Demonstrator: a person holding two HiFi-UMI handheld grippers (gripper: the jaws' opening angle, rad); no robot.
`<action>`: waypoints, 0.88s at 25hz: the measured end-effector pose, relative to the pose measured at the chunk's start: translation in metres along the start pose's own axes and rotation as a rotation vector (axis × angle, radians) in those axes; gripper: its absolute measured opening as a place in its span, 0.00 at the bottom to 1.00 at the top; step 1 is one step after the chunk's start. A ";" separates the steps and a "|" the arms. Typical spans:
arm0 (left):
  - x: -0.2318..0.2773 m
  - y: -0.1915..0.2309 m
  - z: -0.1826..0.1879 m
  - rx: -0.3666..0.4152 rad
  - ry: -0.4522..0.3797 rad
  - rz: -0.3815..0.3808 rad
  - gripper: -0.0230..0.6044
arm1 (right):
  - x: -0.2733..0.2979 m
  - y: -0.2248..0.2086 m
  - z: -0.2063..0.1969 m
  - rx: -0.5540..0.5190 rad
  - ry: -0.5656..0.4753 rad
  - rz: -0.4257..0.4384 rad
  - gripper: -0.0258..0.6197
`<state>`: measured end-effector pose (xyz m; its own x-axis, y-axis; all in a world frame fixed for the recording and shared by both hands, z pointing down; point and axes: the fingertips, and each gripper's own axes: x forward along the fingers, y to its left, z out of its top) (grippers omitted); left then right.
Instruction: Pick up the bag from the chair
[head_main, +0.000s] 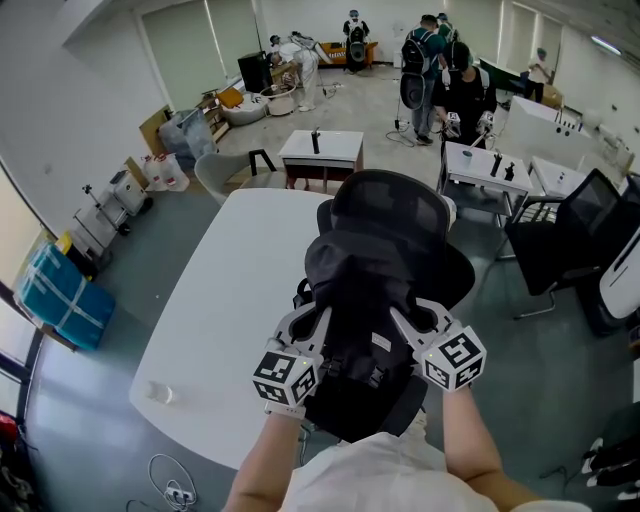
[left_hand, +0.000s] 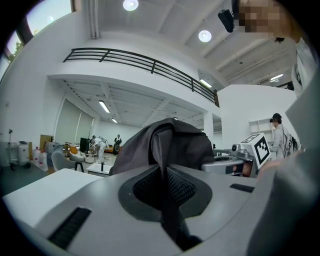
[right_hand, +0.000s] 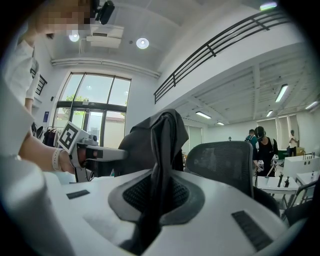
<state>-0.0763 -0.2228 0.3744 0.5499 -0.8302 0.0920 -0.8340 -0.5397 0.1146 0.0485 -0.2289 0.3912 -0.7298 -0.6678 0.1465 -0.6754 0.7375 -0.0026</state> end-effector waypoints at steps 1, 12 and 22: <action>0.000 0.000 0.000 -0.001 -0.002 -0.001 0.09 | 0.000 0.000 0.000 0.002 -0.002 0.000 0.11; 0.000 -0.001 0.004 -0.005 -0.013 -0.004 0.09 | 0.000 -0.002 0.004 0.002 -0.009 0.001 0.11; -0.002 0.000 0.001 -0.007 -0.007 -0.003 0.09 | 0.001 0.001 0.000 0.010 -0.008 0.008 0.11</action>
<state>-0.0778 -0.2214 0.3737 0.5522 -0.8294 0.0844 -0.8319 -0.5415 0.1215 0.0467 -0.2289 0.3917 -0.7359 -0.6628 0.1382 -0.6706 0.7417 -0.0137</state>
